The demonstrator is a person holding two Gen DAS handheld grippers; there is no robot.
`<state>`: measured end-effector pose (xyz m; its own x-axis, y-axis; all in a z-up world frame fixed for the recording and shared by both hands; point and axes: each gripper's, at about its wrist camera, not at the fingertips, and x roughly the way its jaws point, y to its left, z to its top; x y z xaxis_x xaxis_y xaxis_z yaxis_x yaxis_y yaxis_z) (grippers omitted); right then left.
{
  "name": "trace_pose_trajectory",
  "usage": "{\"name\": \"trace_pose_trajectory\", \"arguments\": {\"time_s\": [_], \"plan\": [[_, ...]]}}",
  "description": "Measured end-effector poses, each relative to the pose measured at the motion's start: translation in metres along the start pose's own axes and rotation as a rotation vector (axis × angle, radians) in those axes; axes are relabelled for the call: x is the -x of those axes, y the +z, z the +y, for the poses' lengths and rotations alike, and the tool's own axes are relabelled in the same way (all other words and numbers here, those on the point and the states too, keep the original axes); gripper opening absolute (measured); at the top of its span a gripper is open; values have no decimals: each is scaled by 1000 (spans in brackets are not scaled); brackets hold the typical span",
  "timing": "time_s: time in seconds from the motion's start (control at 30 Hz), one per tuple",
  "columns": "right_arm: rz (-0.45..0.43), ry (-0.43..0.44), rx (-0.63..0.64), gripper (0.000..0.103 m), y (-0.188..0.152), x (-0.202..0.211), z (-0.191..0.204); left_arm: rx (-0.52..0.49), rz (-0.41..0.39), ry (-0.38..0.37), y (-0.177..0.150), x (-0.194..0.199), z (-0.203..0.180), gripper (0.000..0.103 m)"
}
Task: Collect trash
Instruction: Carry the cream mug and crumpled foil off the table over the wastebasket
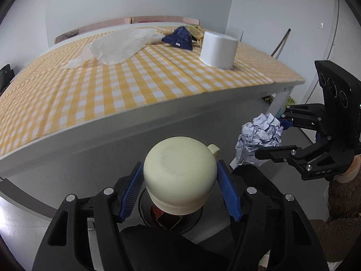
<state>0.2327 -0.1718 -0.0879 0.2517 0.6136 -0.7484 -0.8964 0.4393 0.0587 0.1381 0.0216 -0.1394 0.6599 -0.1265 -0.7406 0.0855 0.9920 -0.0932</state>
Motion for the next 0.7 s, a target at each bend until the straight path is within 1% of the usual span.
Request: {"name": "trace_pose_trajectory", "arguments": {"time_s": [0.3,0.33,0.4,0.47,0.57,0.63,0.7], "plan": [[72,40,16,48,-7,-31,7,23,94,-6,-14,-36,11,64],[84,52,6,48,-8,-37,5,31,107,-2,-16,-41,12,64],[106,42,10,48,-10,-45,5,26,128,8,-21,-48,13,64],[123,67,4,48,-13,-54,4,26,149,17,-24,-56,14,64],[146,72,20,48,-16,-69,6,37,177,6,-28,-68,17,64],[172,90,11,48,-20,-82,3,36,199,12,-31,-77,20,64],[201,100,-5,48,-24,-96,-2,52,222,-7,-35,-87,24,64]]}}
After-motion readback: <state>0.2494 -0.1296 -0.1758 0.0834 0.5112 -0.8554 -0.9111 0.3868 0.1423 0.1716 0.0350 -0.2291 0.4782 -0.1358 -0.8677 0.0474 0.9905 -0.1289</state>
